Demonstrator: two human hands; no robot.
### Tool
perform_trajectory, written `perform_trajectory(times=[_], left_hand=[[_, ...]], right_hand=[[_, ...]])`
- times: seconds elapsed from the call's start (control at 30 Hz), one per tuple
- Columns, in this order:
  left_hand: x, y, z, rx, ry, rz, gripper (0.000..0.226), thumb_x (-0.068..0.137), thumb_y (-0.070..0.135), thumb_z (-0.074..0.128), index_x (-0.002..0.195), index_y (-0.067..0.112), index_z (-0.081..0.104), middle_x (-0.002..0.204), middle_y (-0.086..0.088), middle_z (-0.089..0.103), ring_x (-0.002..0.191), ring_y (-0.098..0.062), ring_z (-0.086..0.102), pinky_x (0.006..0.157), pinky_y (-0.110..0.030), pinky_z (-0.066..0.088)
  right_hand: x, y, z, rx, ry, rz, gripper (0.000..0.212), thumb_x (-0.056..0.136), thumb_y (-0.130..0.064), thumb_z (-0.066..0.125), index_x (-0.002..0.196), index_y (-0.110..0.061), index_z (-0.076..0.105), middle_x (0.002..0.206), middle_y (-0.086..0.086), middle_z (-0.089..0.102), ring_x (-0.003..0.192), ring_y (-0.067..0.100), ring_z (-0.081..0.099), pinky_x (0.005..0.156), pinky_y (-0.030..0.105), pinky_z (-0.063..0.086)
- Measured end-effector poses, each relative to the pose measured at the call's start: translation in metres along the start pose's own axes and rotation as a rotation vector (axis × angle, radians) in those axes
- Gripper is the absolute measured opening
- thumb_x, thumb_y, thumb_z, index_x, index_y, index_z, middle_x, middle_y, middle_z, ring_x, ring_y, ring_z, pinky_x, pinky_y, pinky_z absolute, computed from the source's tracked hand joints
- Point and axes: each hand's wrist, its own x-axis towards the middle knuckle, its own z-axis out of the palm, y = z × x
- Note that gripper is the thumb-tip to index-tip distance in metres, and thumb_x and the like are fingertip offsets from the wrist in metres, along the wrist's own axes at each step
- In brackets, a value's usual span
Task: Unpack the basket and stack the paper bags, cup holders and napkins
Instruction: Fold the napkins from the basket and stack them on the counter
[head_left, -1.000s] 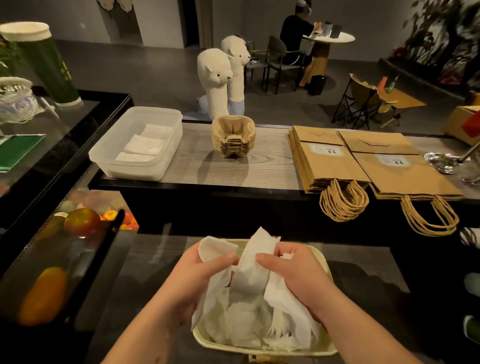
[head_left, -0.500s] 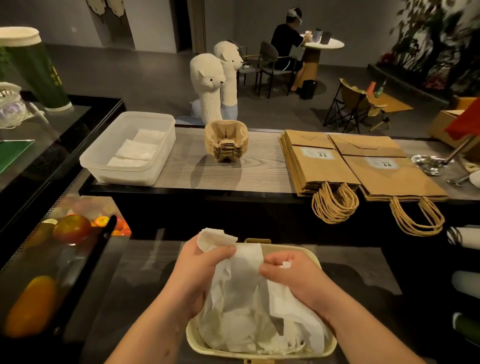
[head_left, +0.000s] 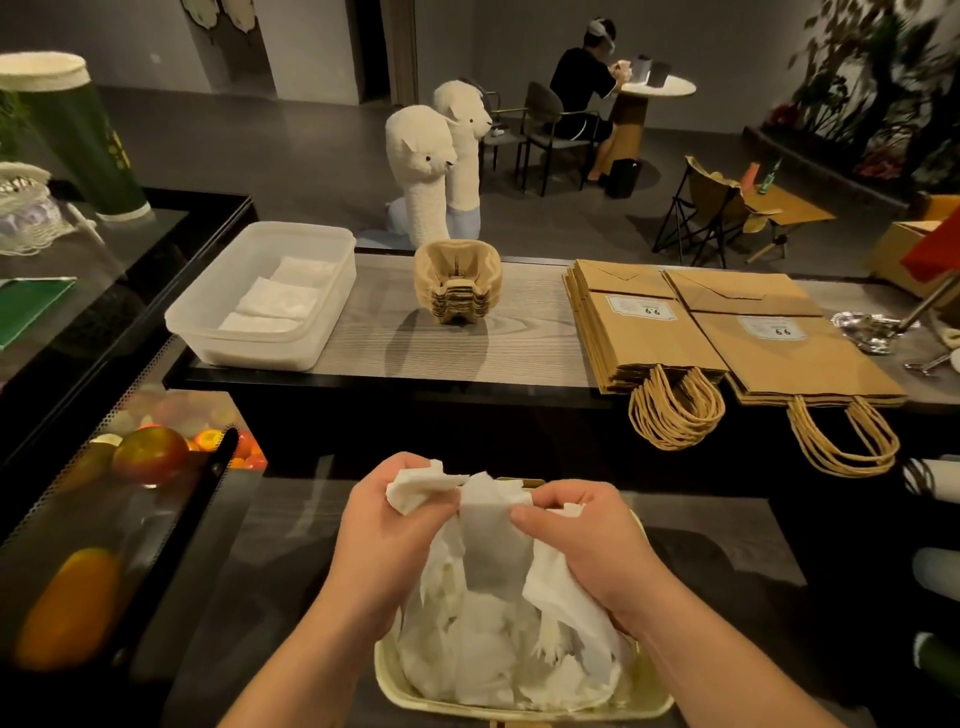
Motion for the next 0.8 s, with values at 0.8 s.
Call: perform_trajectory(times=[0.8], left_hand=[[-0.001, 0.009, 0.014, -1.020, -0.089, -0.716, 0.060, 0.074, 0.022, 0.086, 0.131, 0.016, 0.069, 0.129, -0.022, 0.067, 0.125, -0.041, 0.062, 0.107, -0.059, 0.046]], right_hand=[[-0.024, -0.057, -0.053, -0.093, 0.053, -0.145, 0.012, 0.089, -0.016, 0.072, 0.080, -0.018, 0.081, 0.086, 0.007, 0.077, 0.082, 0.025, 0.075, 0.078, 0.045, 0.060]])
